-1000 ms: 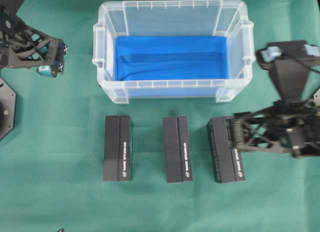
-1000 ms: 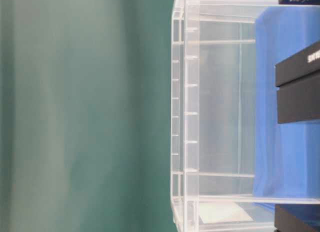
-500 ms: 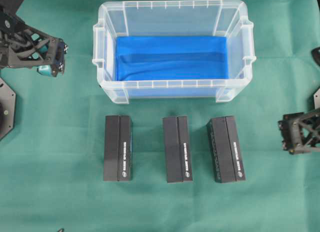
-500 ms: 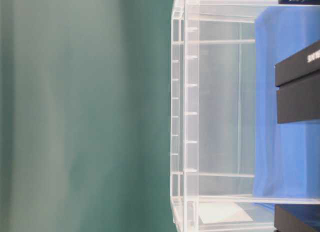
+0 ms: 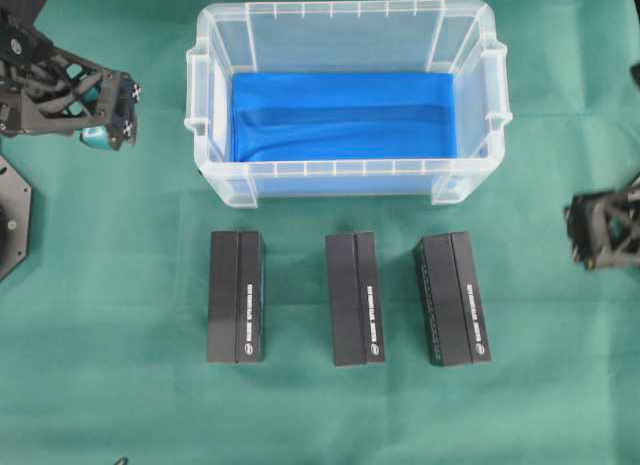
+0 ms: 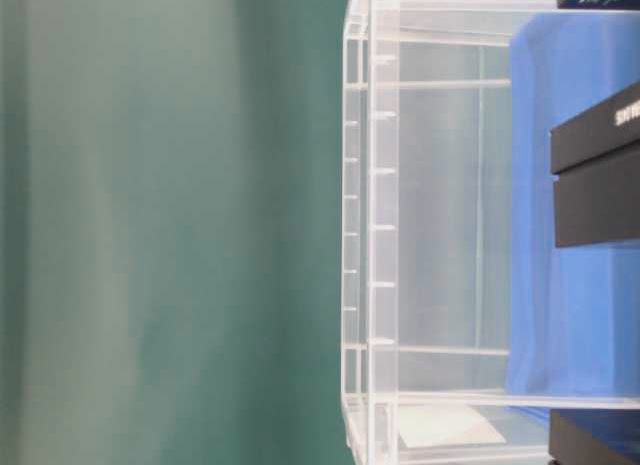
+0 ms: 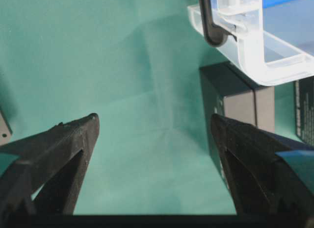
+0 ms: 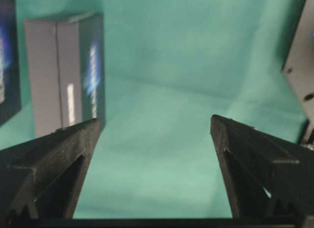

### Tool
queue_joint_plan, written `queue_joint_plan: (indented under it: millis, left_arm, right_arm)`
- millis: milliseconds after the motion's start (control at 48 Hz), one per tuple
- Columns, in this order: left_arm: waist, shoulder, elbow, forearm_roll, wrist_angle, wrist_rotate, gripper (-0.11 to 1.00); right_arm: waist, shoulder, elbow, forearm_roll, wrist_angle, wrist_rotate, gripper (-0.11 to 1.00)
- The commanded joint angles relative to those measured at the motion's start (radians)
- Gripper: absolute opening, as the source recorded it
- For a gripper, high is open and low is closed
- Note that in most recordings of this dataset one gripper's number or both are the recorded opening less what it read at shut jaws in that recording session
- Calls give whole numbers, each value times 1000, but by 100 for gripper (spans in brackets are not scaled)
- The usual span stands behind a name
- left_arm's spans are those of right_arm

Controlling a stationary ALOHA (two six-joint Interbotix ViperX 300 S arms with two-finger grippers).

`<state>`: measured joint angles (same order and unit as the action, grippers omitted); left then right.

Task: Take out the box from the case.

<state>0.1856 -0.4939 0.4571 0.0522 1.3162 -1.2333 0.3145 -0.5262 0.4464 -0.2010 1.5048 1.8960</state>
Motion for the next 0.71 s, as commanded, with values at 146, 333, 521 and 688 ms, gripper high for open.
queue_joint_plan:
  millis: [146, 333, 521, 688]
  left_arm:
    - [-2, -12, -18, 2, -3, -3, 97]
    - [-2, -18, -14, 3, -3, -8, 97]
    - [-2, -25, -9, 3, -3, -8, 97]
    - [-3, -29, -6, 3, -2, -20, 97]
  right_arm:
    - [-184, -61, 23, -8, 2, -158, 90]
    - [-367, -63, 31, -9, -9, -348, 89]
    - [-534, -63, 32, -3, -37, -500, 90]
    - [-611, -61, 32, 5, -51, -566, 90]
